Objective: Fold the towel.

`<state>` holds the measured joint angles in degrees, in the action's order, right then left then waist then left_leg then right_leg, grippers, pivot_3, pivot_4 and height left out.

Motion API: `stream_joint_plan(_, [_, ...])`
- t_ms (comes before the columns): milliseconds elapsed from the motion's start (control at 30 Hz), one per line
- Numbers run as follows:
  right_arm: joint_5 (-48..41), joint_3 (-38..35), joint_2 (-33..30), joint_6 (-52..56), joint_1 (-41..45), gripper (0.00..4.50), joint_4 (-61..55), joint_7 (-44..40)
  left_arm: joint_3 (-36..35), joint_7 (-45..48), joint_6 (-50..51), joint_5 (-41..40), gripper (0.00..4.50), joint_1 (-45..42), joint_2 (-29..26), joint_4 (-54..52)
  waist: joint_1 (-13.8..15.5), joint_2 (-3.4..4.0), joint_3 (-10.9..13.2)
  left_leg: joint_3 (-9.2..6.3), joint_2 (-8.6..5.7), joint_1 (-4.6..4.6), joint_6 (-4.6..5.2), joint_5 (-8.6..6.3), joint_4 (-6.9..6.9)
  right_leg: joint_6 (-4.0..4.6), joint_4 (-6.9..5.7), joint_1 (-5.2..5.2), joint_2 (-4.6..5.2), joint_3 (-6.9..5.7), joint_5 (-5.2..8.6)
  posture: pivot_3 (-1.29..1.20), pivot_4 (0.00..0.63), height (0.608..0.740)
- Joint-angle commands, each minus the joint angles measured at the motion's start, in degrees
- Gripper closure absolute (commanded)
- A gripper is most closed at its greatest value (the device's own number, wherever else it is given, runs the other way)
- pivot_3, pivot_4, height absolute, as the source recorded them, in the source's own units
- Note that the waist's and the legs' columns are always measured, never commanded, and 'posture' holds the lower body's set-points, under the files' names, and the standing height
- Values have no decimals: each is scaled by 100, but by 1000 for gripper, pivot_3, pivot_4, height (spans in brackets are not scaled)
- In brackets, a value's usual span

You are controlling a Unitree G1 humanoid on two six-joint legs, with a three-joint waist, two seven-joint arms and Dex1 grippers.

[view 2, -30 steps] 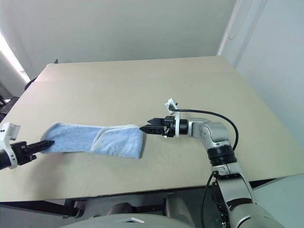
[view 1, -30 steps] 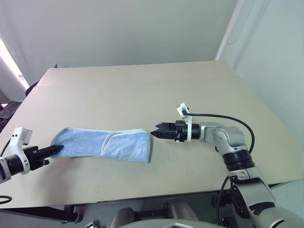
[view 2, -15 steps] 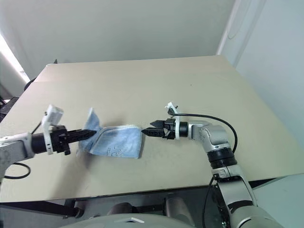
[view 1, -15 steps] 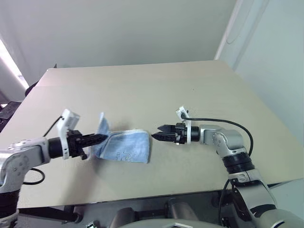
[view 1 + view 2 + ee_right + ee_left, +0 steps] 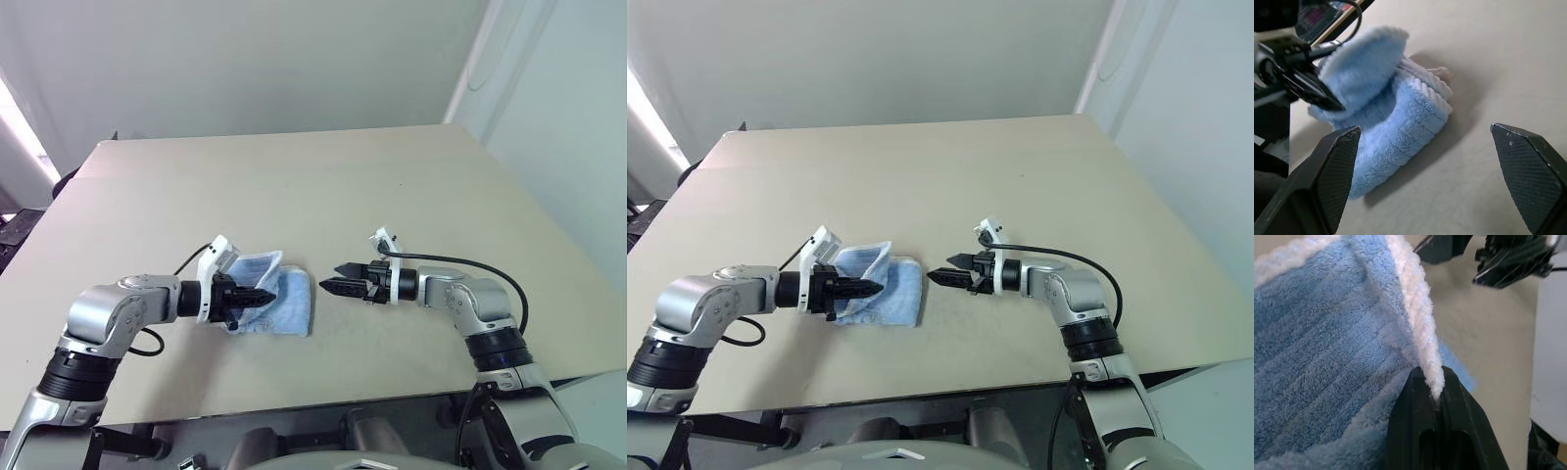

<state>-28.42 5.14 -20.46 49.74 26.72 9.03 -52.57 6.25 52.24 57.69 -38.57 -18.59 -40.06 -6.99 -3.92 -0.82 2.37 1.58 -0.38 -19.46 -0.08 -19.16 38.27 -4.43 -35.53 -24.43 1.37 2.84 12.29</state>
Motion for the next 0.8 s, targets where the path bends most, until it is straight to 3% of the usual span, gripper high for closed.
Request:
stream_joint_plan(33, [-81, -145, -19, -40, 87, 0, -136, 54, 182, 194, -181, 120, 4454, -141, 72, -41, 1, 0, 0, 0, 0, -1, 0, 0, 1, 0, 0, 0, 1, 0, 0, 0, 0, 740])
stream_joint_plan(67, [-80, -140, -12, -48, 95, 0, -117, 62, 221, 182, -221, 174, 4454, -155, 123, 1, 1, 0, 0, 0, 0, -1, 0, 0, 1, 0, 1, 0, 1, 0, 0, 0, 0, 740])
stream_joint_plan(267, [-48, -101, 32, -88, 135, 0, -35, 105, 154, 184, -242, 233, 2452, -332, 349, 186, 2, -1, 0, 0, 0, 0, 0, 0, 1, 0, 0, 0, 0, 0, 0, 0, 0, 740])
stream_joint_plan(467, [-51, -107, 10, -108, 164, 0, 16, 83, -121, 213, -318, 126, 325, -340, 224, -146, -1, -1, 0, 0, 1, 0, 1, 0, 1, -1, 0, 0, 0, 1, 0, 0, 0, 740])
stream_joint_plan(800, [-40, -62, 72, -216, 196, 0, 106, 34, -1611, 208, -420, -24, 325, -59, -924, -763, -14, -2, 2, 0, 3, 1, 1, 0, 0, -1, 0, 0, -1, 0, 0, 0, 0, 740])
